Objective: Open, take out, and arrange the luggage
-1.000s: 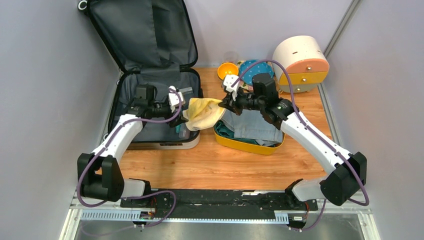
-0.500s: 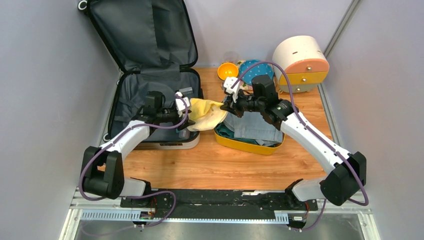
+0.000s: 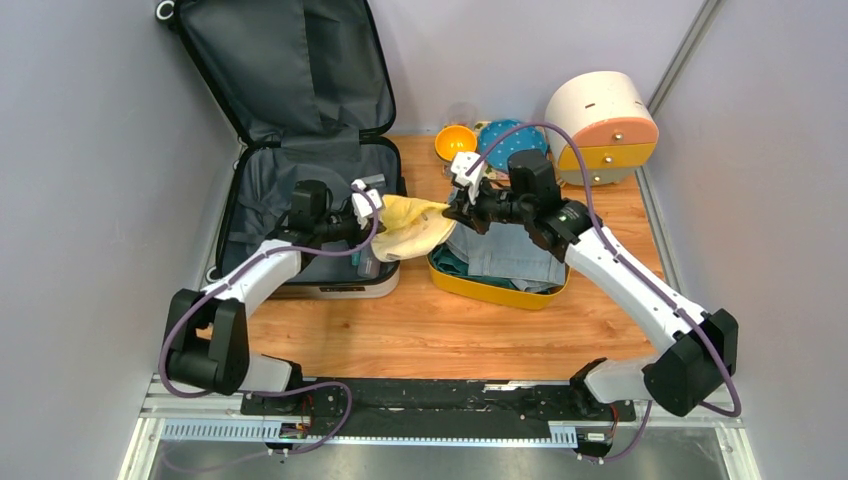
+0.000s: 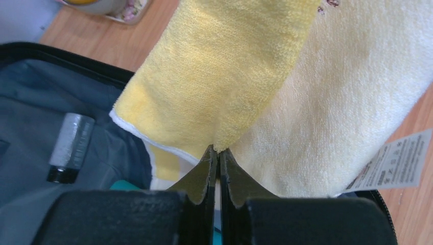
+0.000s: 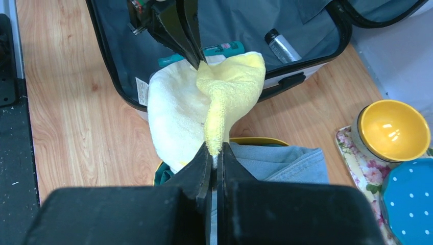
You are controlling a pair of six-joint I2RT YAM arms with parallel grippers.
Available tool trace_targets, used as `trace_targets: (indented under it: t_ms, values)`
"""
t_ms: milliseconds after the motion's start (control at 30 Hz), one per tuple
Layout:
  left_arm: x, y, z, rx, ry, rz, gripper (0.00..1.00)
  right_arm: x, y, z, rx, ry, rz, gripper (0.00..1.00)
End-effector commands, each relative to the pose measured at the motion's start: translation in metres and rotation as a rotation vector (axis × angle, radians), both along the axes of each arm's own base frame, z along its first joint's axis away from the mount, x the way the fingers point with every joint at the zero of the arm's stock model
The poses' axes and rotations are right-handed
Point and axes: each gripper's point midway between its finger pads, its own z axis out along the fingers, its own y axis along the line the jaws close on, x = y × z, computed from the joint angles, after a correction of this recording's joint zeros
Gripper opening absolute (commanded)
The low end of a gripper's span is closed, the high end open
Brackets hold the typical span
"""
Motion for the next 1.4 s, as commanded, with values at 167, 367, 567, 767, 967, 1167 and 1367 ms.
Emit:
trace_targets:
  t_ms: [167, 367, 567, 767, 967, 1167, 1367]
  values:
    - [0.009, -0.004, 0.126, -0.102, -0.227, 0.027, 0.00, 0.018, -0.040, 0.071, 0.087, -0.137, -0.140, 0.00]
    - [-0.006, -0.031, 0.219, -0.223, -0.268, -0.101, 0.00, 0.000, -0.079, 0.115, 0.099, -0.235, -0.191, 0.00]
    - [-0.074, -0.070, 0.244, -0.289, -0.224, -0.365, 0.00, -0.054, -0.106, 0.135, 0.087, -0.307, -0.189, 0.00]
    - [-0.121, -0.090, 0.245, -0.351, -0.122, -0.474, 0.00, -0.104, -0.140, 0.123, 0.075, -0.245, -0.278, 0.00]
    - [-0.122, -0.110, 0.226, -0.345, -0.037, -0.476, 0.00, -0.105, -0.162, 0.089, 0.062, -0.157, -0.434, 0.00]
    - [-0.064, -0.131, 0.174, -0.286, 0.052, -0.329, 0.00, -0.045, -0.172, 0.041, -0.072, -0.135, -0.552, 0.00]
    - [-0.003, -0.151, 0.132, -0.280, 0.080, -0.187, 0.00, 0.020, -0.202, 0.018, -0.103, -0.064, -0.692, 0.00]
